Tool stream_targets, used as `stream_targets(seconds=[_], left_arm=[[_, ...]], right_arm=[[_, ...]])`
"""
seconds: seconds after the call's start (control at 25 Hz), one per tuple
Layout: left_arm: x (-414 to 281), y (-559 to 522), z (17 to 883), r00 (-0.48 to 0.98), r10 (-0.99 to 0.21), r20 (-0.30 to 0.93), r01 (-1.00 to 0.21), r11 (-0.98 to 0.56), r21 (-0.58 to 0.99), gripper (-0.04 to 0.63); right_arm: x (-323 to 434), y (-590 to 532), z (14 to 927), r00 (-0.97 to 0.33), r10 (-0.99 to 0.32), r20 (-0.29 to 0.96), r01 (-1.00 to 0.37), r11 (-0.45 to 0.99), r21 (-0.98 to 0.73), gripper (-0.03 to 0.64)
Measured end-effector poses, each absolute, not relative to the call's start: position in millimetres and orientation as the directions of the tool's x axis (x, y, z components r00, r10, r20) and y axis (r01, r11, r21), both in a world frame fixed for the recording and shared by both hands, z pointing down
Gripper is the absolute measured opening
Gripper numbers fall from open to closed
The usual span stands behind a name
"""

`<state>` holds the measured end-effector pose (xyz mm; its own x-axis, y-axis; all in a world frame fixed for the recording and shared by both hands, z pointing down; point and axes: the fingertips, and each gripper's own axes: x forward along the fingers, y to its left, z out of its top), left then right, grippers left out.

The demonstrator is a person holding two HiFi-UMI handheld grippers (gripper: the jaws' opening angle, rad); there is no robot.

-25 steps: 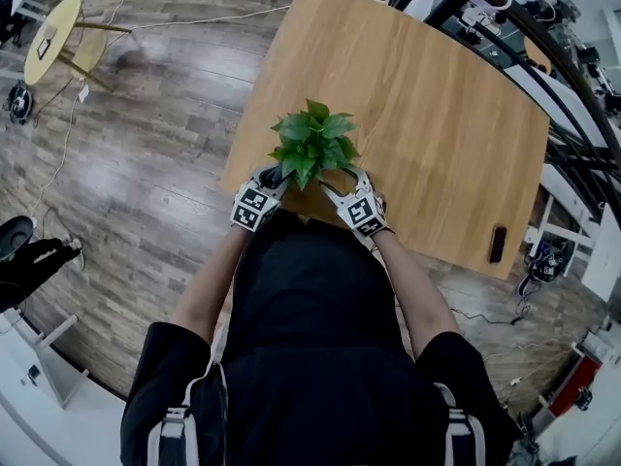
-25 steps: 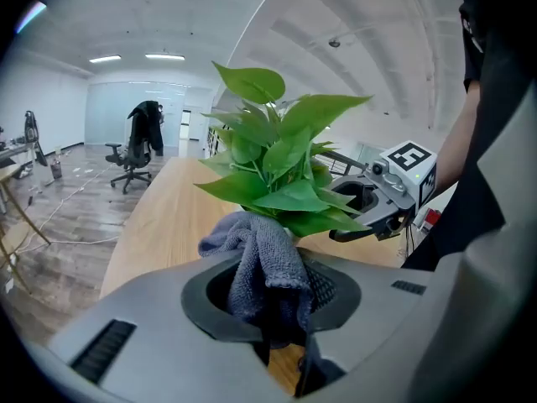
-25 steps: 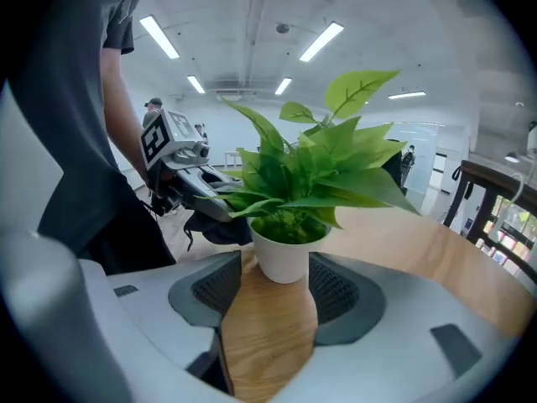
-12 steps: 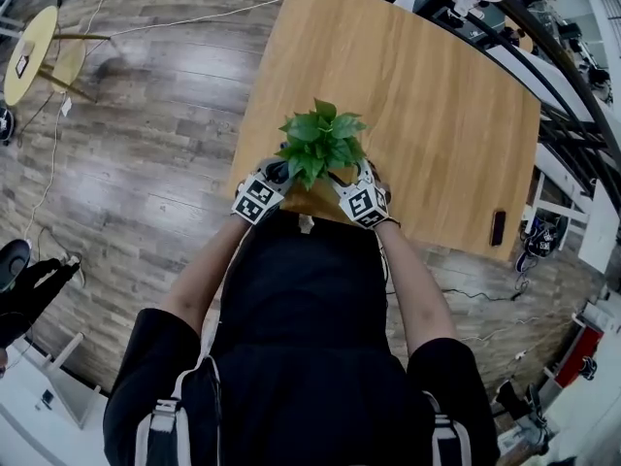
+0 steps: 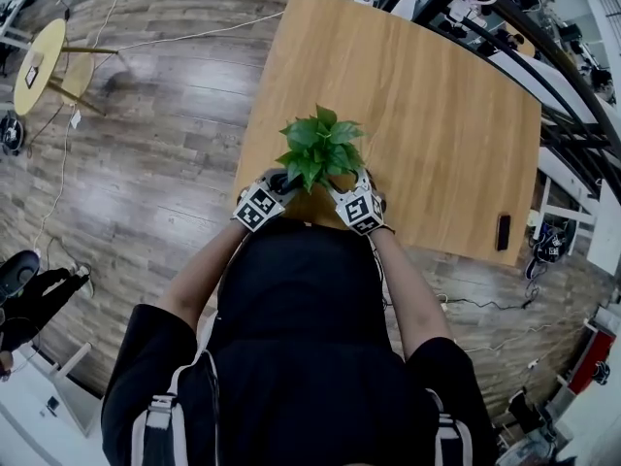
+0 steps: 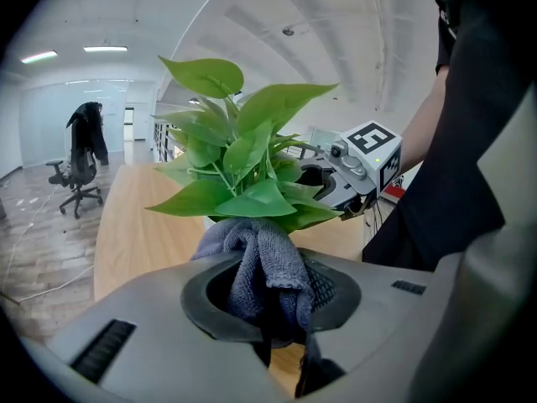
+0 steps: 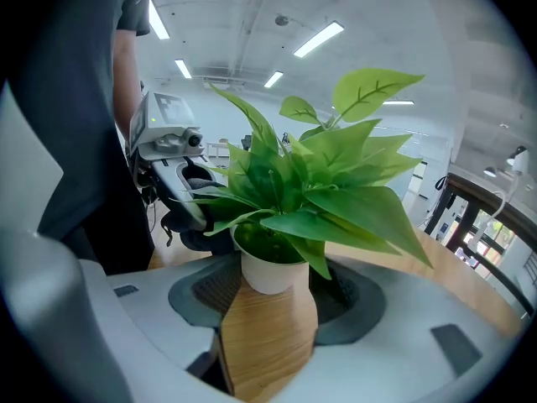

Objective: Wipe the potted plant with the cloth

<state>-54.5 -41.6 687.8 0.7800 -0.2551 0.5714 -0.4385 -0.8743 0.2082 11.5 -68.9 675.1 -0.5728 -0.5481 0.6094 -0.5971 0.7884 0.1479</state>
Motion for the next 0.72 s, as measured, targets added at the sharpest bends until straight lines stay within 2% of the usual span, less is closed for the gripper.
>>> stream_targets(seconds=[0.2, 0.4, 0.72], left_arm=[[-70, -55, 688, 0.746, -0.325, 0.581, -0.517, -0.833, 0.199, 0.115], [-78, -67, 689, 0.724, -0.363, 0.587, -0.530, -0.837, 0.136, 0.115], [-92, -78, 691, 0.699, -0.408, 0.587, -0.583, -0.801, 0.137, 0.115]], right_arm=[[-2, -58, 670, -0.603, -0.532, 0.595, -0.595, 0.796, 0.109, 0.238], [-8, -50, 667, -0.649, -0.513, 0.561, -0.614, 0.789, 0.011, 0.238], [8, -68, 670, -0.614, -0.544, 0.572, -0.658, 0.753, 0.009, 0.238]])
